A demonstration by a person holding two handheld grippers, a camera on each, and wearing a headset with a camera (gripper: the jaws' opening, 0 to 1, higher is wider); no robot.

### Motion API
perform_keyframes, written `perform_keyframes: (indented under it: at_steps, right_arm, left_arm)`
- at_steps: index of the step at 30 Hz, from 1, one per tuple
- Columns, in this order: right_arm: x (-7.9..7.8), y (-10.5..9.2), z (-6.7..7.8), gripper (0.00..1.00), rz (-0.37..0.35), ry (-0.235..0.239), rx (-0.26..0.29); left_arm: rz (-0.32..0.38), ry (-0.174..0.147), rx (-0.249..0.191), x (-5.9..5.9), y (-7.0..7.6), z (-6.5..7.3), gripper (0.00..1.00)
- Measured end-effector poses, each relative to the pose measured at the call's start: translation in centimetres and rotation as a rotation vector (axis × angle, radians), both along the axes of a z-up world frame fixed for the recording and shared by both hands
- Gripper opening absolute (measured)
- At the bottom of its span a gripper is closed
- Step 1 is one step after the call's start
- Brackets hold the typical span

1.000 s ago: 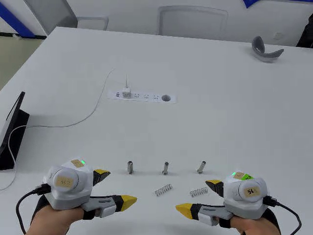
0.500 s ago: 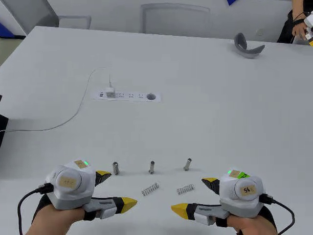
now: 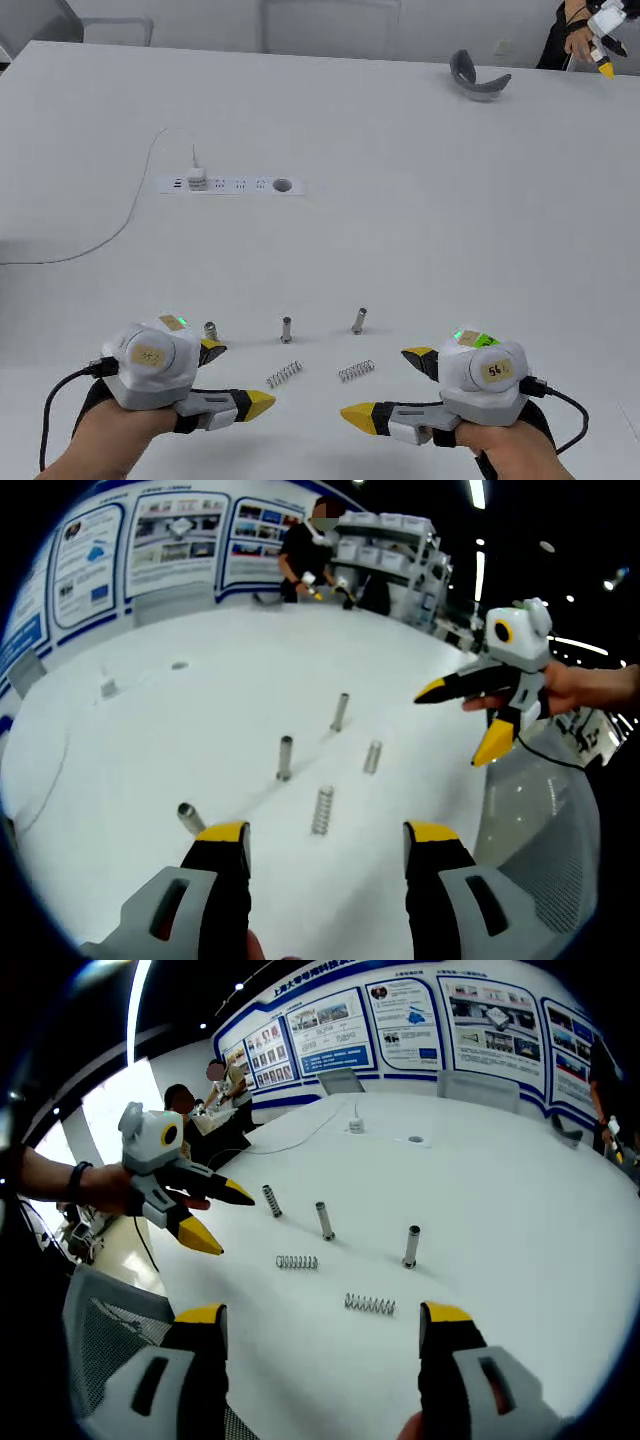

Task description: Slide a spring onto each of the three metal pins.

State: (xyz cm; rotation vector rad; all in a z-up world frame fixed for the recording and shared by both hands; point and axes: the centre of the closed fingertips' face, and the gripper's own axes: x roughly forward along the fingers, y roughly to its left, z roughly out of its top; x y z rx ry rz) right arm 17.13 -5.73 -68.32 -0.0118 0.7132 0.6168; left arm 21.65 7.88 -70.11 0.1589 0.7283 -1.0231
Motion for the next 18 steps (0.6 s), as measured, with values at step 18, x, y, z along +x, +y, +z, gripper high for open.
perform_keyframes:
  at_steps: [18]
  right_arm:
    - [-1.2, 0.4, -0.5, 0.8, 0.02, 0.022, 0.008]
  left_arm:
    - [-0.012, 0.037, 0.057, 0.6, -2.1, -3.7, 0.54]
